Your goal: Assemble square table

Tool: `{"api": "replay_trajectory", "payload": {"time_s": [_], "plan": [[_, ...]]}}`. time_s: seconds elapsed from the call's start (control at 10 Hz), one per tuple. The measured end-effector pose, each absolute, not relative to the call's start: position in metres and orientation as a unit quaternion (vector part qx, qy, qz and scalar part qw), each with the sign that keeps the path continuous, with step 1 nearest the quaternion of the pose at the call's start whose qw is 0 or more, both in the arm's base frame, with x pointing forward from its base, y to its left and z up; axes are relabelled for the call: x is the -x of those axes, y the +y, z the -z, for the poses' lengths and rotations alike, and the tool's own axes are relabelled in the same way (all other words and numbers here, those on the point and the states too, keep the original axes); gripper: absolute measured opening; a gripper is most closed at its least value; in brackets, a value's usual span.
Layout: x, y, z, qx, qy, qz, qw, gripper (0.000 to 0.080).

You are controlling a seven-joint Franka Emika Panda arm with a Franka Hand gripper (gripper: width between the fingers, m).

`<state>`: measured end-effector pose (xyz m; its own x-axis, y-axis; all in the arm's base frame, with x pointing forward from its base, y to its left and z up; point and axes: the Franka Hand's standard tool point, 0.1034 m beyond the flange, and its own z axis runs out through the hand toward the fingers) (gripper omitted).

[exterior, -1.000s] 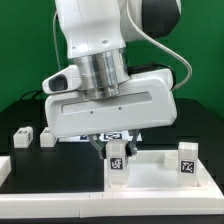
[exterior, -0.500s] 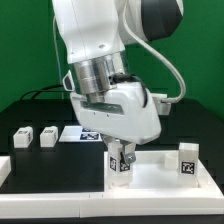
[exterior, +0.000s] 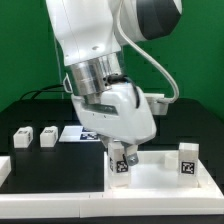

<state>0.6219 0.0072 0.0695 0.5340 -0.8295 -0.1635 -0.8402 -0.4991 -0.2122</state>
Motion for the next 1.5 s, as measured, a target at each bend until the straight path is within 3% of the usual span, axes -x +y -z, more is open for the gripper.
{"api": "replay_trajectory", "payload": {"time_s": [0.1,0.2,0.4,0.8,1.0,1.2,1.3,1.4,1.5], "plan": [[-0.6208,0.0047,-0.0703,0.913,0.387,-0.014,0.127,0.0564],[-0.6214,0.0057,-0.0722,0.94,0.32,-0.016,0.12,0.0632],[-0.6218,0.0052,-0.071,0.957,0.264,-0.006,0.121,0.0644],[-0.6265,0.0038,-0.0721,0.996,-0.058,0.032,0.058,0.0649],[-0.627,0.0044,-0.071,0.995,-0.079,0.033,0.056,0.0649],[-0.6269,0.0046,-0.0709,0.996,-0.066,0.032,0.057,0.0396],[-0.627,0.0049,-0.071,0.998,-0.022,0.03,0.06,0.0396],[-0.627,0.0048,-0.071,0.998,-0.001,0.029,0.061,0.029],[-0.6271,0.0042,-0.071,0.997,0.039,0.027,0.063,0.029]]}}
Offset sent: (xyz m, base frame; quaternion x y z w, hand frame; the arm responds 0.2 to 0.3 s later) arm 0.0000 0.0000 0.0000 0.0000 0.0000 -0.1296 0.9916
